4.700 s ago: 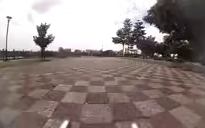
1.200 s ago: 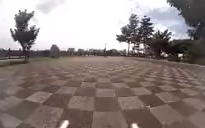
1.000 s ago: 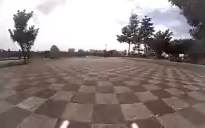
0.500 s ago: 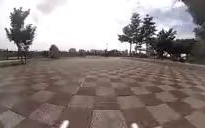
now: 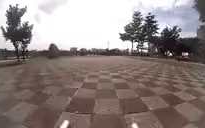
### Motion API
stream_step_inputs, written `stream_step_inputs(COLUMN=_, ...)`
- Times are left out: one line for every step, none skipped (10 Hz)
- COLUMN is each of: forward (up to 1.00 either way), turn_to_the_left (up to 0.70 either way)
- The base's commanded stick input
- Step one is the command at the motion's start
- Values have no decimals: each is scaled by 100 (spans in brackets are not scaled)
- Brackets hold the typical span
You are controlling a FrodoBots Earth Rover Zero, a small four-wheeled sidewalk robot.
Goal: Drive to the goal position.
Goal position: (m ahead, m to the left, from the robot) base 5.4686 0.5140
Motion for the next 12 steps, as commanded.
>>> stream_step_inputs(forward=100, turn_to_the_left=0)
stream_step_inputs(forward=100, turn_to_the_left=0)
stream_step_inputs(forward=100, turn_to_the_left=0)
stream_step_inputs(forward=100, turn_to_the_left=0)
stream_step_inputs(forward=100, turn_to_the_left=0)
stream_step_inputs(forward=100, turn_to_the_left=0)
stream_step_inputs(forward=100, turn_to_the_left=0)
stream_step_inputs(forward=100, turn_to_the_left=0)
stream_step_inputs(forward=100, turn_to_the_left=0)
stream_step_inputs(forward=100, turn_to_the_left=0)
stream_step_inputs(forward=100, turn_to_the_left=0)
stream_step_inputs(forward=100, turn_to_the_left=0)
